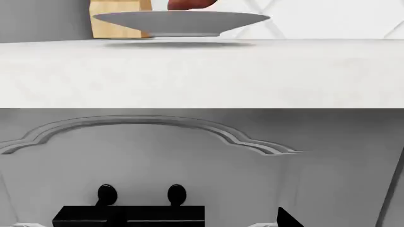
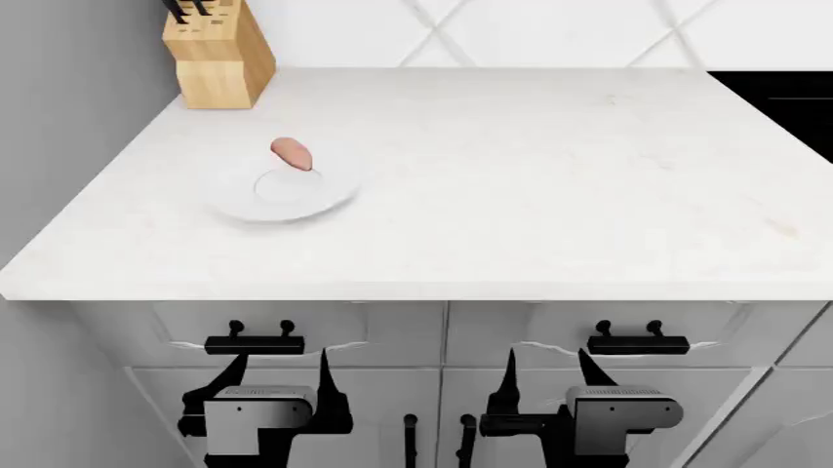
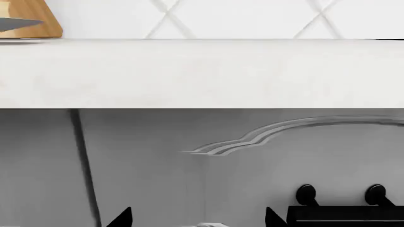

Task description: Place the sweet potato on the top rack of the oven.

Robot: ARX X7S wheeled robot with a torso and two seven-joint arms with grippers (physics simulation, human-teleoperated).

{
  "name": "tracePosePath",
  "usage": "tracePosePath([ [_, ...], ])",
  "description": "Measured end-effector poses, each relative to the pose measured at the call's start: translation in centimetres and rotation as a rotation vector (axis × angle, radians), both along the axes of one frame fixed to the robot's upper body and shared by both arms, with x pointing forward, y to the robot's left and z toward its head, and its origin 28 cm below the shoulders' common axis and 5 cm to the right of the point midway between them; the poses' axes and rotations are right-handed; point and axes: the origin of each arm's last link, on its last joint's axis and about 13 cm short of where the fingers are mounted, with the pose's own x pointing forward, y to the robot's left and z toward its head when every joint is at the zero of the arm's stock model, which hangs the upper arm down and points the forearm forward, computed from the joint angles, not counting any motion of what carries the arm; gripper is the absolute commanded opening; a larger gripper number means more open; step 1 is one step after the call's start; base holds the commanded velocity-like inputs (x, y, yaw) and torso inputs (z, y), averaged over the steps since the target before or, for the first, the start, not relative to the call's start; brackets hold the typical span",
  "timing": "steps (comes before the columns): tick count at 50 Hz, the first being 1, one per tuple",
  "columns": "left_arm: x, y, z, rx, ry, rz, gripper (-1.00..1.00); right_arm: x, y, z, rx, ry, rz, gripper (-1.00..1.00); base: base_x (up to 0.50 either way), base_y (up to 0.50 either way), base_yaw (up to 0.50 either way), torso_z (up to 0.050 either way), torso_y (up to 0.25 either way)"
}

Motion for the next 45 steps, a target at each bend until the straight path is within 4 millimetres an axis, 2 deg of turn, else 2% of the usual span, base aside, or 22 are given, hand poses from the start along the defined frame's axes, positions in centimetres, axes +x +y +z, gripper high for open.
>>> tracePosePath([
  [11, -0.13, -0.01, 0.13, 0.001, -0.022, -0.007, 1.00, -0.01, 0.01, 0.00, -0.002, 0.003, -0.004, 1.00, 0.00, 0.00, 0.00, 0.001, 0.000],
  [45, -0.54, -0.03, 0.47, 0.010, -0.077, -0.040, 1.00, -0.05, -0.09, 0.24, 0.001, 0.004, -0.020, 1.00, 0.00, 0.00, 0.00, 0.047, 0.072],
])
